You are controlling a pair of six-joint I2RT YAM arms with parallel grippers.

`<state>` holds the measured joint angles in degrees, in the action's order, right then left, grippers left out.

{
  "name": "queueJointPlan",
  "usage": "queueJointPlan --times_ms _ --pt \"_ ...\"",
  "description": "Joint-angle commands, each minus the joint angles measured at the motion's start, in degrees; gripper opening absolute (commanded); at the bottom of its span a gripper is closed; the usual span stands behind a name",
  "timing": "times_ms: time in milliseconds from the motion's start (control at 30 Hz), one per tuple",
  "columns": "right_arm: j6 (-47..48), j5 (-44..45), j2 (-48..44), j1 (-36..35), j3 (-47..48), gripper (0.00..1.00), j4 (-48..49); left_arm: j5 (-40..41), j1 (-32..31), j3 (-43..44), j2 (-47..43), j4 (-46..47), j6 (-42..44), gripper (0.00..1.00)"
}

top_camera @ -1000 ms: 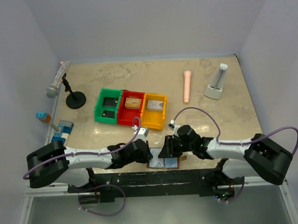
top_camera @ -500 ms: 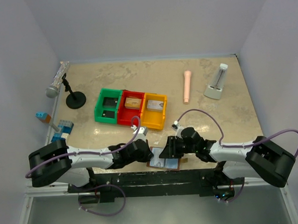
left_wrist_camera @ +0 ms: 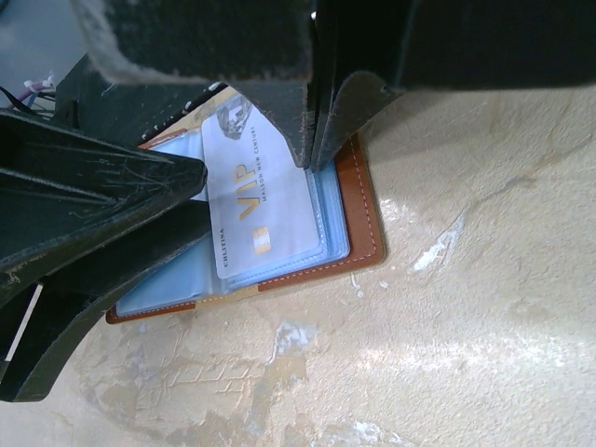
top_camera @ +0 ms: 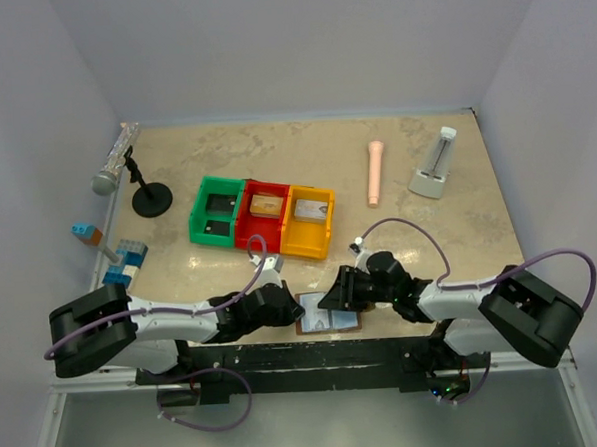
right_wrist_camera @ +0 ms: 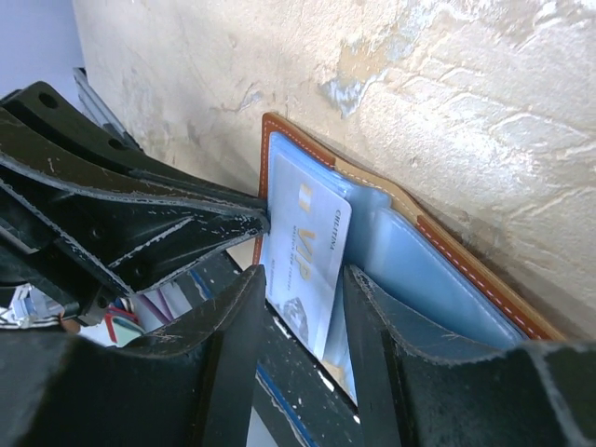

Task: Take the credit cards out of the card holder
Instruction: Remove the credit card from the card holder.

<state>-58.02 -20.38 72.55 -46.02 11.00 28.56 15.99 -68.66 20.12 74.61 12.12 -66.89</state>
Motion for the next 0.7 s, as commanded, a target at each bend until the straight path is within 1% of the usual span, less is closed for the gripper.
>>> queueJointPlan --times_ms 0,267,667 --pt "-1.48 -1.15 1.71 0.67 0.33 0.43 5.19 1.68 -0.16 -3.6 0.8 -8.78 -0.34 0.0" --pt "-2.45 -3.43 4.96 0.93 0.77 0.41 10.11 1.5 -0.24 -3.68 1.42 -8.17 -0.34 0.0" --pt "-2.45 -8.27 11.2 0.93 3.49 0.4 13.89 1.06 -0.24 -4.12 1.68 -6.76 0.1 0.0"
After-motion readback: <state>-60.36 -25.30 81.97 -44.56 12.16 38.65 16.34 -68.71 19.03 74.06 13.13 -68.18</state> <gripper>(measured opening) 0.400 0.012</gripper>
